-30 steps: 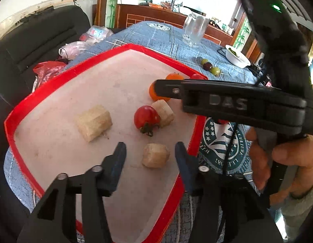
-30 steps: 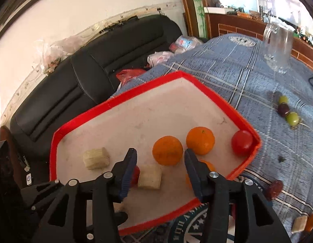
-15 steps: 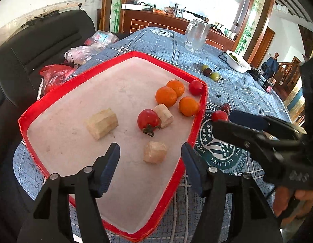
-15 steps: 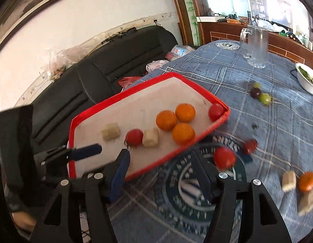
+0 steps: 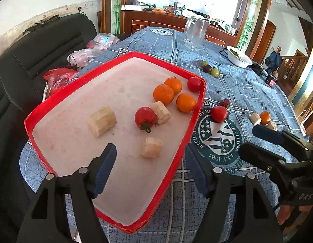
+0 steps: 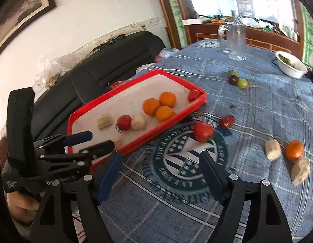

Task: Organize fruits
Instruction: 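Withdraw both tools from the tray back over the table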

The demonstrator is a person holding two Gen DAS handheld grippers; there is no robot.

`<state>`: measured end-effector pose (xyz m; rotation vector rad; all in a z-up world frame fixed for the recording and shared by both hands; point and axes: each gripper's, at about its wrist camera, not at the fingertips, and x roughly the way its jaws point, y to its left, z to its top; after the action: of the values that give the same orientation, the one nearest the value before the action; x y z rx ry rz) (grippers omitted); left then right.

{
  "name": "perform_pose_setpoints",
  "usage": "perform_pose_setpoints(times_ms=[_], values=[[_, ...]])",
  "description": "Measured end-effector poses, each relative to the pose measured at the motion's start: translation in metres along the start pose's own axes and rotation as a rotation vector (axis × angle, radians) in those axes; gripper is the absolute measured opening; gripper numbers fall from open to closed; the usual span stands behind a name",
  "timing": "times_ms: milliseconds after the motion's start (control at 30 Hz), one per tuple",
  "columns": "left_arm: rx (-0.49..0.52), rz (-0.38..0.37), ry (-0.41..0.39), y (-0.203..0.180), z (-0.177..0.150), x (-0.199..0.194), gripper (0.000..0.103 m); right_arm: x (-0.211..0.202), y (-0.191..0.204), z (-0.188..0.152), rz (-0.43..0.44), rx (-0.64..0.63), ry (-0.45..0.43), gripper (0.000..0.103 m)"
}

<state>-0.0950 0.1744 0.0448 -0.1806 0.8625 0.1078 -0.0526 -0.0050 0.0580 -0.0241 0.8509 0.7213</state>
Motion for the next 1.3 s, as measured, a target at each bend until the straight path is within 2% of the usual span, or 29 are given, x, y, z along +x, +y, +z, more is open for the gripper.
perform_pose_setpoints(times_ms=[133,333,533,900,1133,1300], values=[[0.020,-0.013,-0.013,-0.009,0.002,-0.007,0.070,-0.013,-0.018,-0.008,-0.026,0.046,-0.013,0.080],[0.049,-0.038,-0.030,-0.024,0.005,-0.013,0.071,-0.043,-0.049,-0.025,-0.119,0.102,-0.052,0.082],[0.084,-0.083,0.000,-0.049,0.001,-0.002,0.071,-0.061,-0.074,-0.039,-0.168,0.161,-0.067,0.082],[0.174,-0.108,0.043,-0.090,0.002,0.020,0.071,-0.076,-0.123,-0.050,-0.239,0.253,-0.083,0.082],[0.206,-0.123,0.066,-0.109,0.010,0.038,0.071,-0.069,-0.148,-0.051,-0.299,0.291,-0.053,0.082],[0.225,-0.096,0.057,-0.117,0.019,0.050,0.071,-0.061,-0.159,-0.046,-0.309,0.297,-0.046,0.082]])
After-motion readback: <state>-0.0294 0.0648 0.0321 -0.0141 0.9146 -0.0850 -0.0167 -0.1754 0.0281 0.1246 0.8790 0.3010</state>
